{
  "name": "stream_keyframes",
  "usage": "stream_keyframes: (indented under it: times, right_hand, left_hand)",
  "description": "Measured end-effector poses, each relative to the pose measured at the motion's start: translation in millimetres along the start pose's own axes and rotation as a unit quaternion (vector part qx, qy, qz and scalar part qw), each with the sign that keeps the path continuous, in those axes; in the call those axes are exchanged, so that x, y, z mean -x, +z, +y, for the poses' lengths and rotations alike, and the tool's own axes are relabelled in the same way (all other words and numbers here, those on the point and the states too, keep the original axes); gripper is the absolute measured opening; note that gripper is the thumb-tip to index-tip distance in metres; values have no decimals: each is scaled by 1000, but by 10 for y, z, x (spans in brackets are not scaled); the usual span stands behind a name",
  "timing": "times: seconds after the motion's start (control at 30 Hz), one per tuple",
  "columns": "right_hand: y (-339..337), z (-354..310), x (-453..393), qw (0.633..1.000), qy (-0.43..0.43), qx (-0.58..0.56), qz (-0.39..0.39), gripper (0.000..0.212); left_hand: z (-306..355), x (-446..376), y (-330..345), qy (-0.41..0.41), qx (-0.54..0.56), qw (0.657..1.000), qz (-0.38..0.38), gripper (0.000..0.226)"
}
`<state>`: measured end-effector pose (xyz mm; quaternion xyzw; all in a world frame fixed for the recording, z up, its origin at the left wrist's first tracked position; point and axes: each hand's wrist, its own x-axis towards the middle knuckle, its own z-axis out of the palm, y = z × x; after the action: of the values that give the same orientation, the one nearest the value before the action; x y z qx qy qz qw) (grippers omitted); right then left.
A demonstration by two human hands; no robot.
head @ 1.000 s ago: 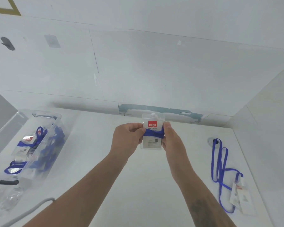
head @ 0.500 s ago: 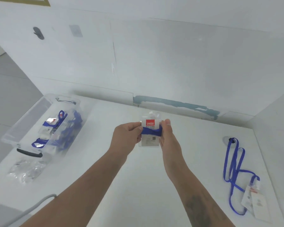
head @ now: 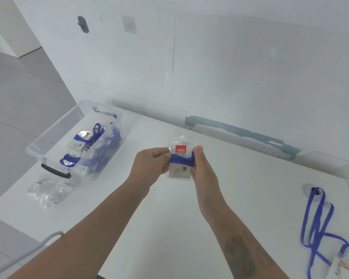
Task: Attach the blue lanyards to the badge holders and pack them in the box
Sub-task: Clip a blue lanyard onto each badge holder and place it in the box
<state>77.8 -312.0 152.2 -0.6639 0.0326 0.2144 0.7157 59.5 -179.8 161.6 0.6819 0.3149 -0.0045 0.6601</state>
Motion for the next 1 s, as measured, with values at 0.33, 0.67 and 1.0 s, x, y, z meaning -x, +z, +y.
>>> stream_keyframes:
  times: [0.33,0.67,1.0]
  right_hand:
    - [1102,163,-339,999,15,-2,35,38]
    - [2559,192,-633,990,73,-49,108,33]
    - [3386,402,-874,982,132,-77,111,28]
  left_hand:
    - [-17,-696,-961,-14,-13,999,-47,18]
    - [160,-1432,-2317,-50,-81,989,-110,12]
    - [9,-1821,-3019,-57,-100,989,-94,18]
